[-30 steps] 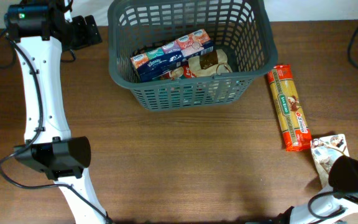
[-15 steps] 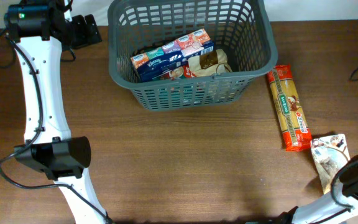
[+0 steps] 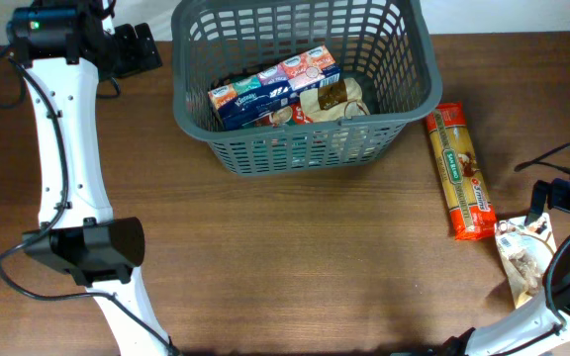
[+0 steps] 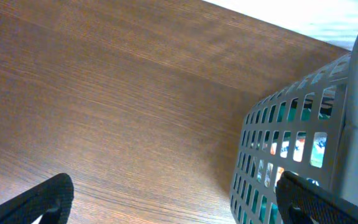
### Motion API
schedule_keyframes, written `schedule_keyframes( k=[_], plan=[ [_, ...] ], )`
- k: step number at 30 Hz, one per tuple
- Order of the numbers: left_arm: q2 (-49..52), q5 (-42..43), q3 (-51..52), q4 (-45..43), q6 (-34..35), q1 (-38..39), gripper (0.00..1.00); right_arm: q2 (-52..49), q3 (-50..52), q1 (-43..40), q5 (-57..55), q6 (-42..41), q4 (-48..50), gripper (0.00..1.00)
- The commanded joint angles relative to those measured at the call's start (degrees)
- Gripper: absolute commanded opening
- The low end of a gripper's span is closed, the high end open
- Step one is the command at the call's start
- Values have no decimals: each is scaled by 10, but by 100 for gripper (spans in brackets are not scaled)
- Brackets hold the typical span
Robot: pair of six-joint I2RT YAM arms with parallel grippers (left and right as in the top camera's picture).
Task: Pack container
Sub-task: 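Lower the right gripper onto the mushroom pouch and grasp it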
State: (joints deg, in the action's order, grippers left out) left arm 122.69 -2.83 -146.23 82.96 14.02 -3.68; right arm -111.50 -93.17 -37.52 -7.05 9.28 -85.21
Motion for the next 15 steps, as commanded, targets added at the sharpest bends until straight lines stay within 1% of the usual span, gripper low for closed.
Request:
schedule_keyframes(
  k=[1,5,9,15],
  plan=[
    [-10,0,-8,2,5,-1,99,5,3,-1,-7,3,7,99],
    [-10,1,-8,0,5,-1,99,5,3,0,3,3,7,99],
    [-10,1,-8,-3,5,-1,99,5,3,0,21,10,37,99],
    [-10,1,-8,-3,5,-1,99,5,4,0,21,154,12,99]
  ],
)
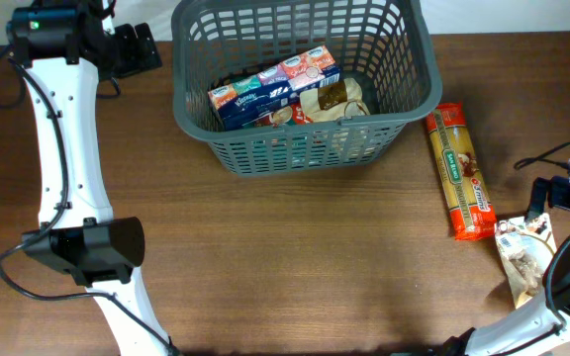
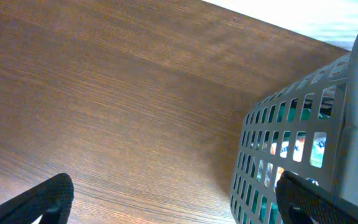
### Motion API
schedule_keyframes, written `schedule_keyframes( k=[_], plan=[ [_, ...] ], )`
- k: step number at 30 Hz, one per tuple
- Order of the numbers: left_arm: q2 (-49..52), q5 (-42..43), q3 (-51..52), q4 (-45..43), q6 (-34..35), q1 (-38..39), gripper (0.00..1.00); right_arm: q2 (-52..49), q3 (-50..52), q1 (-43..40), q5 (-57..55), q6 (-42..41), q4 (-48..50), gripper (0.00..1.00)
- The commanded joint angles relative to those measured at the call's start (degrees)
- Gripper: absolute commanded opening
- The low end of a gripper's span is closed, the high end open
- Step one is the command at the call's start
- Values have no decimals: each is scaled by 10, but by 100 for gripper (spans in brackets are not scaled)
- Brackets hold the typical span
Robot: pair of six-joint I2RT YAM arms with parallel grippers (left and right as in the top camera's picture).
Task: Pack container
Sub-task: 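Lower the right gripper onto the mushroom pouch and grasp it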
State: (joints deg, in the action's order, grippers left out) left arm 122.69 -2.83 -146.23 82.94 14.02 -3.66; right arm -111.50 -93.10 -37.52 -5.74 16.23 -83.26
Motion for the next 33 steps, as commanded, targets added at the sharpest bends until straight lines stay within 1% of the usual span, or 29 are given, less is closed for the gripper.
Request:
schedule_keyframes(
  k=[1,6,8,9,16,24,33],
  plan=[
    [-10,1,-8,-4,5,-1,99,5,3,0,8,102,-7,99],
    [-10,1,-8,-6,5,-1,99,5,12,0,32,170,-9,99],
    [-10,1,-8,-6,5,-1,99,5,34,0,40,208,0,99],
    [-10,0,-8,-6,5,-1,99,5,51,-1,40,215,15,99],
    [-10,0,-8,-10,5,-1,99,5,184,-9,50,228,91,99],
    [-10,0,-8,-24,5,-1,99,5,189,-8,50,240,105,99],
    [-10,0,-8,-24,5,-2,99,5,190,-15,14,241,123,99]
  ],
)
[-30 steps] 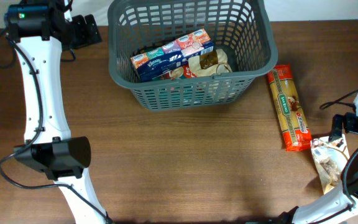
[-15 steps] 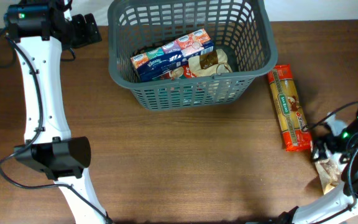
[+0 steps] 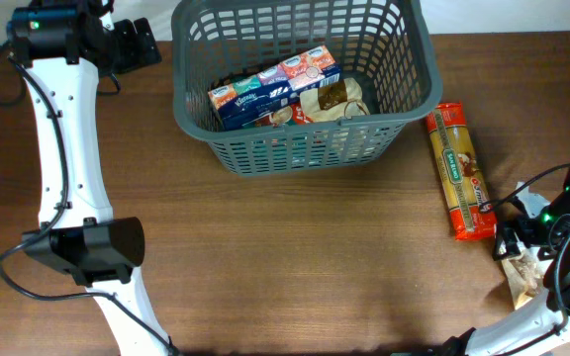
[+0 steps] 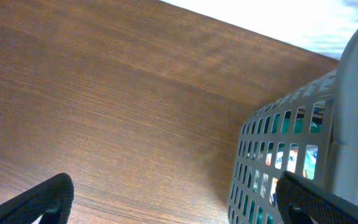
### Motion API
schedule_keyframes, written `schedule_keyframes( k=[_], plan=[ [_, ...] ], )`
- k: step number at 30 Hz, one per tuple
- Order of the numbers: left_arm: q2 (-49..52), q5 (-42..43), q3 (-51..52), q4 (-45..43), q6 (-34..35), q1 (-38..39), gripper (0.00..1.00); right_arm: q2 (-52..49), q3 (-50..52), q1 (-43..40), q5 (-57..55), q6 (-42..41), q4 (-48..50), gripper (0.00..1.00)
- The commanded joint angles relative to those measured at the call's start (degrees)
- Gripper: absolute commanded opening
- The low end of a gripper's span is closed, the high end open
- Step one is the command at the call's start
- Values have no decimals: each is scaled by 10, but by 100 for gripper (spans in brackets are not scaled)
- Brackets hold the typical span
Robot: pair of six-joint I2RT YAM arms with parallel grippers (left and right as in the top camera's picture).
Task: Pack container
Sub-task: 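Lower the right gripper onto the mushroom pouch and grasp it, then carry the mushroom pouch into the basket with the right gripper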
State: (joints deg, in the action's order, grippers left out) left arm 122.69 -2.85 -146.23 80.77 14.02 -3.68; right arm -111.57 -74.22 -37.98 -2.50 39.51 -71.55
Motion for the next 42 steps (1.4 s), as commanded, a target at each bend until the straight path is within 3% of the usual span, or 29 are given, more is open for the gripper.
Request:
schedule_keyframes(
  k=[1,12,21,24,33,35,39,42],
  plan=[
    [-10,1,-8,-2,5,-1,99,6,1,-13,-19,8,7,99],
    [-10,1,-8,-2,5,-1,99,6,24,-75,9,8,46,99],
    [-10,1,-8,-2,5,-1,99,6,26,-79,19,11,55,98],
    [-10,1,-8,-2,5,-1,99,6,27,-79,19,11,58,82],
    [-10,1,-8,-2,5,-1,99,6,39,-79,26,12,81,57],
    [-10,1,-8,-2,5,-1,99,6,46,-79,28,12,89,48],
    [-10,1,-8,-2,5,-1,99,6,58,-79,38,12,109,16],
    [-10,1,-8,-2,5,-1,99,6,59,-79,42,12,120,4]
  ],
)
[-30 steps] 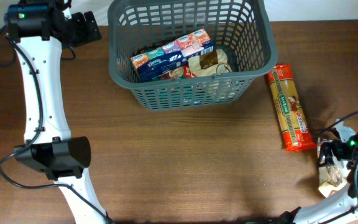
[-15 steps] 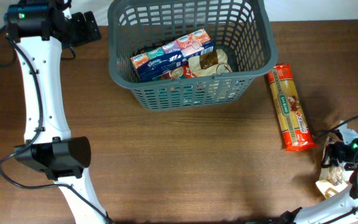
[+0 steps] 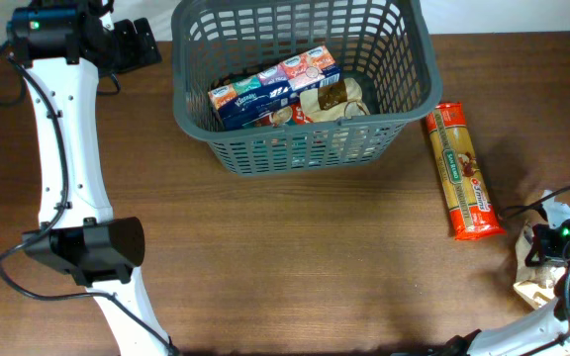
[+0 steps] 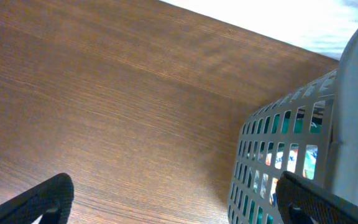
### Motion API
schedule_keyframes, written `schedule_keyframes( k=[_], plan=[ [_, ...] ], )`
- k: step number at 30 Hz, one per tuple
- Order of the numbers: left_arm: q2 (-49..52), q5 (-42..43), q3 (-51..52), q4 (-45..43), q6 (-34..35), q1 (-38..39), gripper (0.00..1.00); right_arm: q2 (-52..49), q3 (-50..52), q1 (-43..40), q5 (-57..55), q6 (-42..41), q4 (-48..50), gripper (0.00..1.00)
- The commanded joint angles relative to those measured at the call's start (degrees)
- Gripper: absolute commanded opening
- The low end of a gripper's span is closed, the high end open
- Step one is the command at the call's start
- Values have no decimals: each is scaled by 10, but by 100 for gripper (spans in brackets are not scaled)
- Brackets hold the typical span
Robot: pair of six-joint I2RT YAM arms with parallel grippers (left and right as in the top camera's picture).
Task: Pack container
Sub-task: 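Carry the mushroom pouch into the basket with the right gripper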
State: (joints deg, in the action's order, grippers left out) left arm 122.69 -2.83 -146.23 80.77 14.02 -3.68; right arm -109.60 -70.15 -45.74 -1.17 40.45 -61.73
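A grey plastic basket (image 3: 305,84) stands at the back middle of the table and holds a tissue box (image 3: 273,87) and a brown snack packet (image 3: 332,97). A long orange pasta pack (image 3: 460,173) lies on the table to its right. At the right edge a pale snack bag (image 3: 536,285) lies partly under my right gripper (image 3: 550,242), whose jaws are too small to read. My left gripper (image 3: 135,44) hangs open and empty just left of the basket. The left wrist view shows its fingertips (image 4: 45,199) wide apart beside the basket wall (image 4: 278,155).
The basket's thick rim (image 4: 353,81) rises close to the left gripper's right finger. Cables trail around the right arm (image 3: 522,210). The left arm's white links (image 3: 62,138) run down the table's left side. Brown wooden table (image 3: 285,257) fills the front.
My right gripper has shifted right and toward the front, away from the pasta pack. The snack bag under it now lies lower and looks crumpled. My left gripper has not moved.
At first my right gripper sat at the right edge above the flat snack bag, and my left hung open beside the basket. Then the right gripper was down on the bag's upper end near the pasta. Now it sits further right with the bag displaced.
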Motion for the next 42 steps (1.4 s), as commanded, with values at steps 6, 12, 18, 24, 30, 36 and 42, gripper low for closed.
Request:
schedule_keyframes(
  k=[6,12,18,24,30,36,42],
  plan=[
    [-10,1,-8,-11,5,-1,99,-14,3,0,92,3,40,4],
    [-10,0,-8,-16,5,-1,99,-13,-115,0,337,-5,55,4],
    [-10,0,-8,-23,5,-1,99,-13,-250,6,610,-117,151,3],
    [-10,1,-8,-26,5,-1,99,-13,-388,72,689,-256,272,4],
    [-9,1,-8,-27,5,-1,99,-14,-482,198,685,-392,465,4],
    [-9,1,-8,-27,5,-1,99,-14,-490,334,645,-500,716,4],
    [-9,1,-8,-28,5,-1,99,-18,-490,430,650,-494,715,4]
  ],
)
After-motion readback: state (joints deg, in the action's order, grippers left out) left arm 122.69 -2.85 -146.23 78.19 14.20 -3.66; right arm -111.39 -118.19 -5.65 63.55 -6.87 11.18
